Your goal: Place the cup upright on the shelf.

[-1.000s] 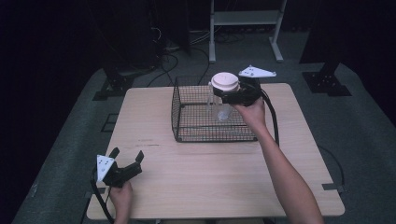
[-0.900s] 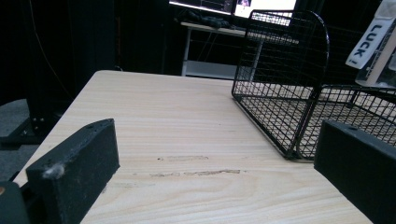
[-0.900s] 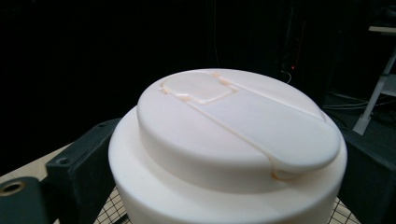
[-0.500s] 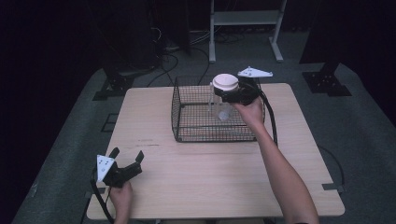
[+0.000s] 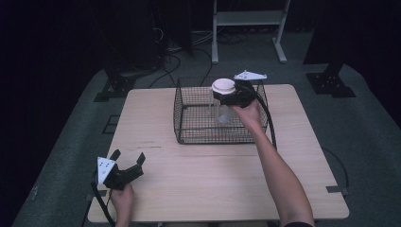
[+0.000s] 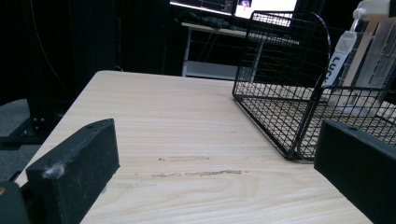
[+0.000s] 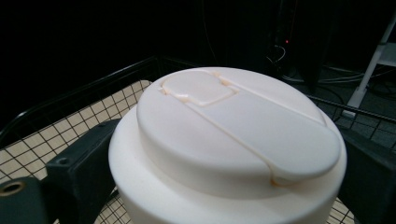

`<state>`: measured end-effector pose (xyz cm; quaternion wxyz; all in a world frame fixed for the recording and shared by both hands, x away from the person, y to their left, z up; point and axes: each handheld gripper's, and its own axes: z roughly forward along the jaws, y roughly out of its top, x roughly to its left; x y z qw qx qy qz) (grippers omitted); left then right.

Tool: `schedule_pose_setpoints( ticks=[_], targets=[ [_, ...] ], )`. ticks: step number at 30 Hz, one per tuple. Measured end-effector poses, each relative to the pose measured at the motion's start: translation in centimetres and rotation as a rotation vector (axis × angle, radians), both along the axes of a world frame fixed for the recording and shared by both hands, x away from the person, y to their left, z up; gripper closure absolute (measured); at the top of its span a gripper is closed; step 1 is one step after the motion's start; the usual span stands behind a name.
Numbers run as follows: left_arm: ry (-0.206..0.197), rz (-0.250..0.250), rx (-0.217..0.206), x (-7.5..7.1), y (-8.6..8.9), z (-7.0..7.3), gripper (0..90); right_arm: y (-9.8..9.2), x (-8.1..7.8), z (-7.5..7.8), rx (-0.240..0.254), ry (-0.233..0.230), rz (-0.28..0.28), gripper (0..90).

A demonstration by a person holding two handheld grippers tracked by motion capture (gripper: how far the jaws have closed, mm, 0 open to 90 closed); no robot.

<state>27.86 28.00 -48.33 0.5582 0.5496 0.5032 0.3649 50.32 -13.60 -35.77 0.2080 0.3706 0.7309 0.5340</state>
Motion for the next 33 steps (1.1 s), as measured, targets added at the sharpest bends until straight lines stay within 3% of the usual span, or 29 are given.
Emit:
schedule_pose_setpoints(
  ticks=[6,9,15,33],
  targets=[
    [-0.001,-0.002,-0.004,0.0,0.1,0.0,0.0,0.0,0.8,-0.6,0.009,0.014,-0.011,4.3],
    [0.003,0.0,-0.007,0.0,0.2,0.0,0.0,0.2,1.2,-1.2,-0.026,0.03,-0.025,4.3],
    [0.0,0.001,-0.011,0.0,0.2,0.0,0.0,0.3,1.4,-1.8,-0.043,0.067,-0.023,4.2],
    [0.0,0.0,-0.006,0.0,0.2,0.0,0.0,0.1,0.8,-1.7,-0.068,0.068,-0.018,4.1]
  ],
)
